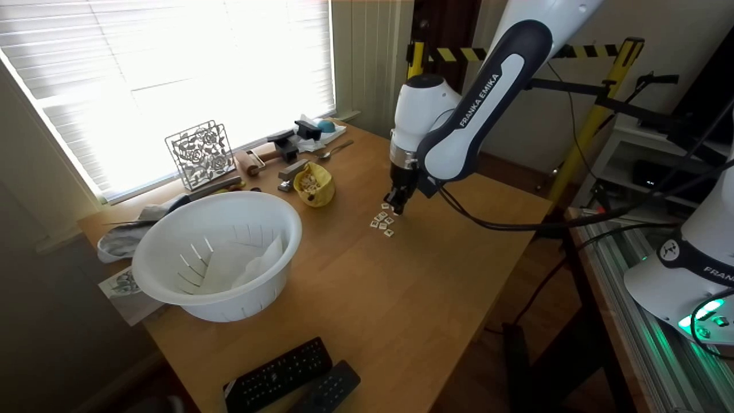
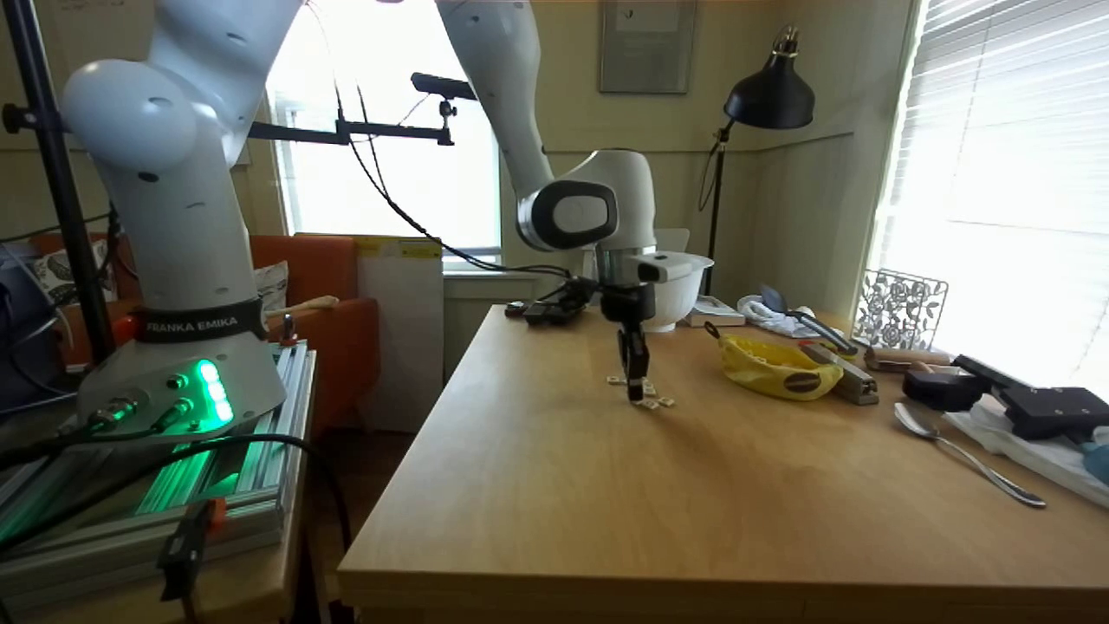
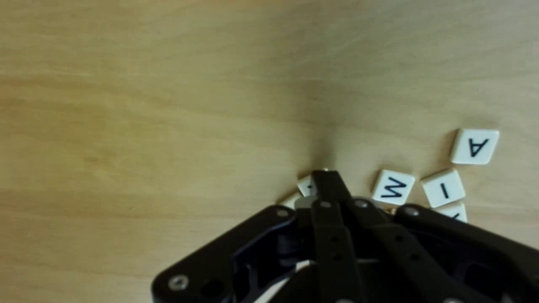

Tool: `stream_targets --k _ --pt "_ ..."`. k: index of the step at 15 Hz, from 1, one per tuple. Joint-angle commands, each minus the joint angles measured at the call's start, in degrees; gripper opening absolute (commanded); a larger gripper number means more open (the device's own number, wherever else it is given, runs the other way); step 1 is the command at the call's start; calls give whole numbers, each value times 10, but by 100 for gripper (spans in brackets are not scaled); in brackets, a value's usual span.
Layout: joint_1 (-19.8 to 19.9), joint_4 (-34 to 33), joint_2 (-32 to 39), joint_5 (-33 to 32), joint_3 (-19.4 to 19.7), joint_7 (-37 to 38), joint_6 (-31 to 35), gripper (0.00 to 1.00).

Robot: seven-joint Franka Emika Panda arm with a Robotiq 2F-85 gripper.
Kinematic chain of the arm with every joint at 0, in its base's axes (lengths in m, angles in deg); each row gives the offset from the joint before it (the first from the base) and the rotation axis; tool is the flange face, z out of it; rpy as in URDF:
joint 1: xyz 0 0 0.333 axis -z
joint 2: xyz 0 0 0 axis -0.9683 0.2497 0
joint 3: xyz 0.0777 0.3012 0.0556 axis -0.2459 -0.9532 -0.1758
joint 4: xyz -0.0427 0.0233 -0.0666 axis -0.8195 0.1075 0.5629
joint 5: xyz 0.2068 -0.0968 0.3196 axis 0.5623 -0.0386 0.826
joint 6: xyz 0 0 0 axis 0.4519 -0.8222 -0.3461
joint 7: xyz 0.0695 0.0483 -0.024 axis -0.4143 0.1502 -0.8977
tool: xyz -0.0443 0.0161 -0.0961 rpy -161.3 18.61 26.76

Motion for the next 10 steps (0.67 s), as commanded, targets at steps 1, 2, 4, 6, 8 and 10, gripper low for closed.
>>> stream_targets --k 1,2,4,6,8,10 --pt "-19 -21 29 15 15 57 -1 0" --pt "-22 -23 31 17 18 71 1 0" --pt "-25 -25 34 22 21 94 2 0" --pt "-25 -29 36 30 20 111 2 0" --pt "-29 -32 40 36 23 130 3 0" --pt "-31 -34 42 43 26 144 5 0"
